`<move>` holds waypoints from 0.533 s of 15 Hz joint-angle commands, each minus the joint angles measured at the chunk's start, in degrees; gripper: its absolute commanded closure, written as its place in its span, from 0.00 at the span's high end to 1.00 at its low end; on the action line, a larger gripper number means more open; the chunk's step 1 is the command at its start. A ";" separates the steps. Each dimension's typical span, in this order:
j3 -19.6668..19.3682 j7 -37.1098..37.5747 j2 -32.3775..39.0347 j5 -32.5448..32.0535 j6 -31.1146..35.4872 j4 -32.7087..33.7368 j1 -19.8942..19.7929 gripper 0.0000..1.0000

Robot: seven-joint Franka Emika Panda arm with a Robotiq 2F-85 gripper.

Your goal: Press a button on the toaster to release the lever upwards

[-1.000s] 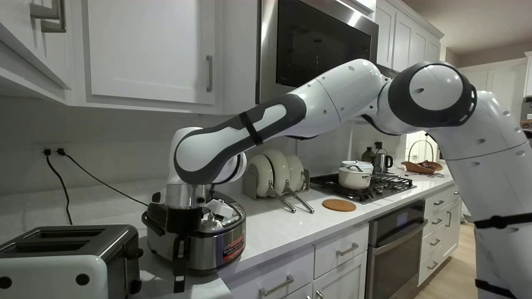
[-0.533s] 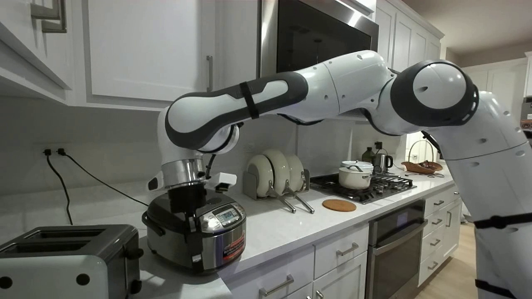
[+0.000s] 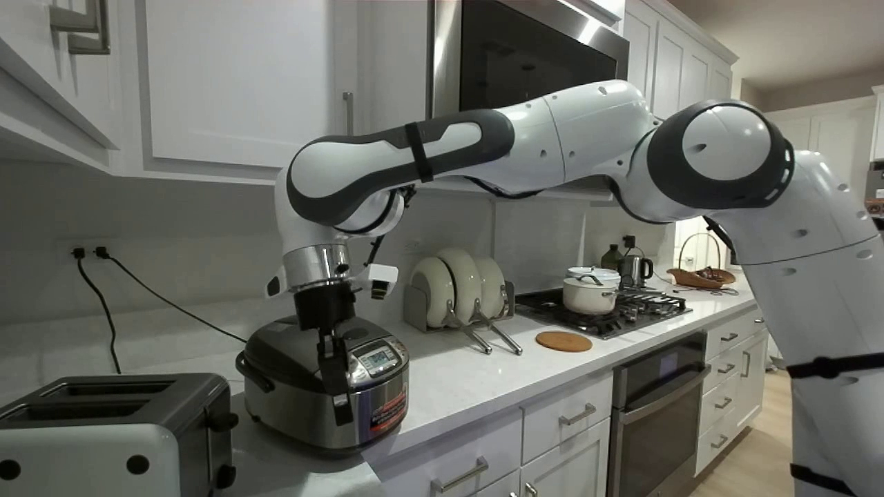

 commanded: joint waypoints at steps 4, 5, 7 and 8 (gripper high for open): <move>-0.31 7.43 -8.49 0.32 -0.98 -5.66 -1.87 0.41; -0.23 8.05 -9.52 0.30 -1.46 -6.18 -1.96 0.47; -0.23 8.65 -11.36 -0.21 -2.61 -7.25 -2.03 0.63; -0.54 9.07 -12.04 -0.38 -2.89 -7.43 -2.32 0.72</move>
